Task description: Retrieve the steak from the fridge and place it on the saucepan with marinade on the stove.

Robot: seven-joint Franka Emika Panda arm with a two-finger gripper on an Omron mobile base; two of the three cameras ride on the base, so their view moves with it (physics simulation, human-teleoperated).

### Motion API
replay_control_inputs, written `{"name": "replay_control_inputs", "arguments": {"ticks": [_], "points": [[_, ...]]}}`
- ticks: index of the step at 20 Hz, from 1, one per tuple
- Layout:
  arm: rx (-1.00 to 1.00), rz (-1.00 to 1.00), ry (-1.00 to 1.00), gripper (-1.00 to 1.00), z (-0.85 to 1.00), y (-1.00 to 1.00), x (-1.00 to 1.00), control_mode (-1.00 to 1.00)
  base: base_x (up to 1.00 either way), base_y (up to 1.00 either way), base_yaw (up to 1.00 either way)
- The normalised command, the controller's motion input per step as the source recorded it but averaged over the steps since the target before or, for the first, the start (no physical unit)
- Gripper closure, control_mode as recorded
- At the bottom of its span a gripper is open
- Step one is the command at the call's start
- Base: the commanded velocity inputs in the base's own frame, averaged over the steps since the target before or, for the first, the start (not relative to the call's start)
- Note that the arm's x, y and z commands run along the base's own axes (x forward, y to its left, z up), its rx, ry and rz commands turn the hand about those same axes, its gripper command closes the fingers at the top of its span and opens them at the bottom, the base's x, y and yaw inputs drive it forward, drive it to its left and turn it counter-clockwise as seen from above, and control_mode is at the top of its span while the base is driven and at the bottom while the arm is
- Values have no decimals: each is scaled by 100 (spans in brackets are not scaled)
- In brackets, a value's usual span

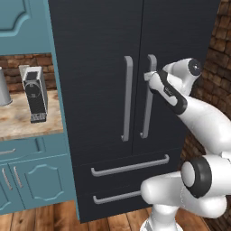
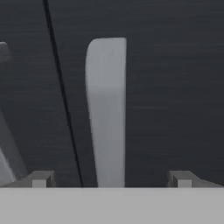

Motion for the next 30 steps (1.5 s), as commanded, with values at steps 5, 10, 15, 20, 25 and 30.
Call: {"name": "replay_control_inputs", "arguments": {"ticks": [5,10,15,20,25,30], "points": [[0,5,3,-100,-5,-5,65,-100,0,0,0],[0,1,3,-100,-10,0,65,-100,0,0,0],[0,0,0,-100,-14,0,61,-100,0,0,0],[0,0,0,100,-7,3,39,-100,0,0,0],[0,0,2,100,10,2,-27,-100,0,0,0],[0,0,0,100,16,-20,-62,-100,0,0,0]]}}
